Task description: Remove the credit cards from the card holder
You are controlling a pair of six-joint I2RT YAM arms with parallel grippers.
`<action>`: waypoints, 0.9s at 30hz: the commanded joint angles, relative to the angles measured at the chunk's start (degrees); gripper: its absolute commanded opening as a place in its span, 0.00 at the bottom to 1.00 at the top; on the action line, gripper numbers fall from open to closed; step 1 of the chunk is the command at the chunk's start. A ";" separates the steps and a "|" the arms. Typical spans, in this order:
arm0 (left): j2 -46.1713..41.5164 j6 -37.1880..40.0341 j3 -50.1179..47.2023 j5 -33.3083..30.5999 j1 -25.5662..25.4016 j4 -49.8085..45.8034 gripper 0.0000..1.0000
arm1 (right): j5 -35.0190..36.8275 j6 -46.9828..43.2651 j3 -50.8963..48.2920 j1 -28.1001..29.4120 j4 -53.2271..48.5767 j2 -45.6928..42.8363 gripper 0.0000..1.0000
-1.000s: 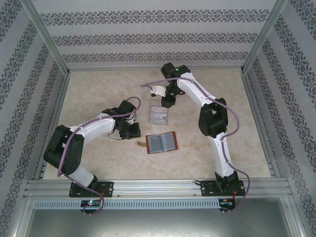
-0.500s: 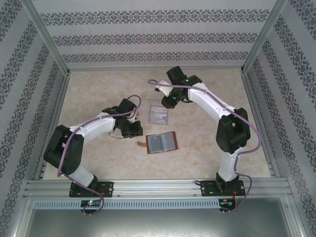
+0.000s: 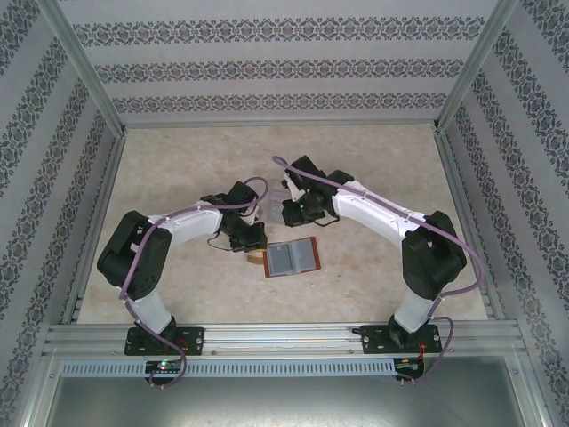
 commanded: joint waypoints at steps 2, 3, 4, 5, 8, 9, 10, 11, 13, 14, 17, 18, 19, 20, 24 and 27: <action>2.00 1.89 1.74 -1.40 -0.64 -1.68 0.06 | -6.25 12.27 -6.11 2.20 5.69 -1.80 0.19; 2.19 2.25 1.52 -1.64 -0.57 -1.98 0.06 | -6.38 13.40 -7.30 2.93 6.84 -1.75 0.20; 2.30 2.48 1.27 -1.82 -0.56 -2.07 0.06 | -6.36 14.46 -8.19 3.63 7.72 -1.90 0.21; 2.32 2.57 0.78 -1.94 -0.57 -2.07 0.06 | -6.29 15.69 -9.12 4.35 8.73 -1.77 0.23; 2.16 2.66 -0.71 -1.97 -0.56 -1.81 0.06 | -6.28 18.69 -11.49 5.94 10.78 -1.33 0.26; 2.13 2.75 -1.29 -1.86 -0.62 -1.68 0.05 | -6.58 19.48 -12.23 6.49 11.71 -1.08 0.27; 2.06 2.75 -1.76 -1.73 -0.58 -1.55 0.05 | -6.87 20.14 -12.64 6.87 12.39 -0.70 0.28; 1.96 2.75 -2.24 -1.60 -0.62 -1.38 0.05 | -7.24 20.81 -12.94 7.23 13.16 -0.15 0.28; 1.96 2.88 -3.03 -1.59 -0.59 -1.21 0.05 | -8.07 21.54 -12.73 8.07 13.96 1.22 0.30; 2.05 3.00 -3.21 -1.68 -0.60 -1.12 0.05 | -8.43 21.90 -12.58 8.41 14.30 1.98 0.30; 2.41 3.28 -3.71 -1.88 -0.61 -1.12 0.05 | -8.35 22.37 -11.77 9.20 14.00 3.90 0.32; 2.50 3.43 -3.71 -1.94 -0.52 -1.18 0.05 | -8.03 22.44 -11.59 9.38 13.67 4.28 0.32; 2.62 3.40 -3.71 -2.06 -0.51 -1.19 0.05 | -7.58 22.44 -11.43 9.46 13.24 4.54 0.33; 2.67 3.48 -3.68 -2.05 -0.49 -1.19 0.05 | -7.06 22.41 -11.32 9.53 12.71 4.81 0.33; 2.90 3.71 -3.51 -2.40 -0.48 -1.32 0.05 | -6.38 22.29 -11.48 9.57 11.68 5.92 0.36; 3.30 3.86 -3.46 -2.71 -0.41 -1.37 0.04 | -5.71 22.17 -11.43 9.57 11.04 6.52 0.39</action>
